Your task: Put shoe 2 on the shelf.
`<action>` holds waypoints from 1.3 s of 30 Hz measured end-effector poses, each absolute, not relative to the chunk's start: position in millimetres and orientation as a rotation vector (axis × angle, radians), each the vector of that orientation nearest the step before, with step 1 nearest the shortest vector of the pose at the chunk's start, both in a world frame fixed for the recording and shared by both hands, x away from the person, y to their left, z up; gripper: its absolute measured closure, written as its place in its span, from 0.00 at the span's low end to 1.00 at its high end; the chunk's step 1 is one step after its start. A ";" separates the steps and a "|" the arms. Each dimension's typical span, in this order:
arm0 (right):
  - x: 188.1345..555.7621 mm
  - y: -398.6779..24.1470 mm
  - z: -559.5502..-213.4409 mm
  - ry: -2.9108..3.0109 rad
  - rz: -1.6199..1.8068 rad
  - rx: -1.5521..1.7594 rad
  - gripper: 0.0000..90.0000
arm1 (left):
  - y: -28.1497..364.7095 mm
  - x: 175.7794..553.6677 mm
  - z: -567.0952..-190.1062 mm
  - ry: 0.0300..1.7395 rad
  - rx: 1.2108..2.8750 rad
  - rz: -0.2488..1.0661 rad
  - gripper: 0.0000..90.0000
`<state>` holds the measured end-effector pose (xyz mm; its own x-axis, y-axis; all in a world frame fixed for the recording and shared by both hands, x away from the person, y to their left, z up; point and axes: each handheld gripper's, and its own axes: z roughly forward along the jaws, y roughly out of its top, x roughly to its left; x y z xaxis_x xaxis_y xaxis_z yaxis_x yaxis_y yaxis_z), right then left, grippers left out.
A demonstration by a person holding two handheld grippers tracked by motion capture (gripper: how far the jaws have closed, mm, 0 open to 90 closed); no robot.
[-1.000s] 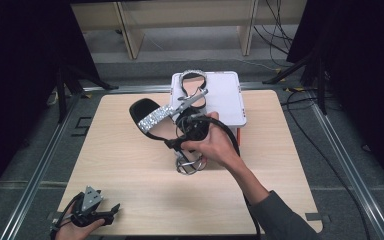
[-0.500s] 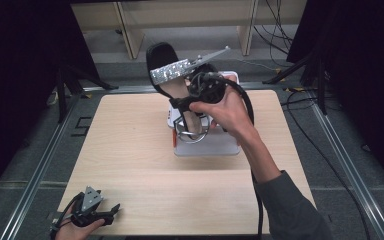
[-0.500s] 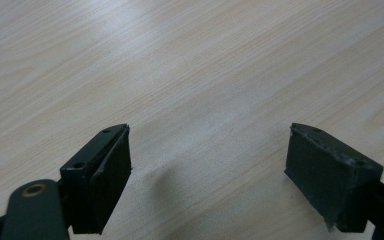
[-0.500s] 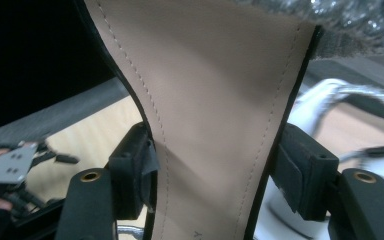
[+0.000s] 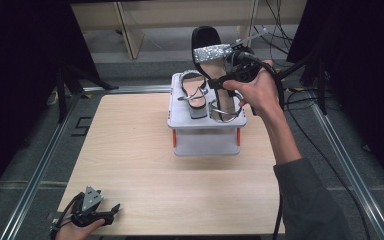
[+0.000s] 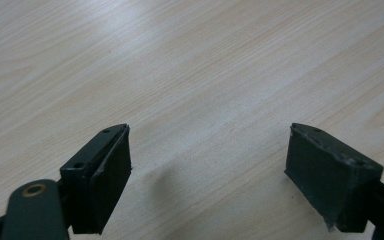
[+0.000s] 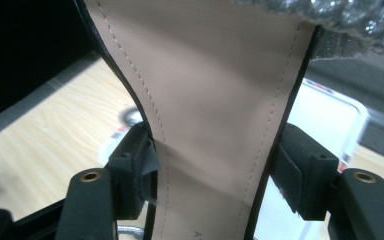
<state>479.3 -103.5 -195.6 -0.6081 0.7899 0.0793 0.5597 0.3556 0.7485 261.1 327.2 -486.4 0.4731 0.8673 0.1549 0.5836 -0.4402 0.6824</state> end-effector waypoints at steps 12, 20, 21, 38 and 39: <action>518.8 -110.0 -218.2 2.294 0.997 1.388 0.43 | 327.3 261.1 -486.6 1.199 2.170 0.668 0.20; 540.9 -100.5 -230.6 2.278 0.948 1.465 0.43 | 327.3 260.8 -486.6 1.199 2.164 0.668 0.20; 543.0 -99.1 -230.7 2.281 0.939 1.478 0.43 | 327.4 260.9 -486.5 1.196 2.165 0.667 0.20; 585.4 -83.6 -257.9 2.236 0.714 1.697 0.43 | 327.5 260.2 -486.1 1.188 2.162 0.674 0.20; 585.4 -83.6 -257.9 2.236 0.714 1.697 0.43 | 327.5 260.2 -486.1 1.188 2.162 0.674 0.20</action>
<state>585.4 -83.6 -257.9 -0.2938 0.9509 0.0976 0.8315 0.2039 0.5167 260.2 327.5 -486.1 0.4770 0.8655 0.1527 0.5749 -0.4387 0.6907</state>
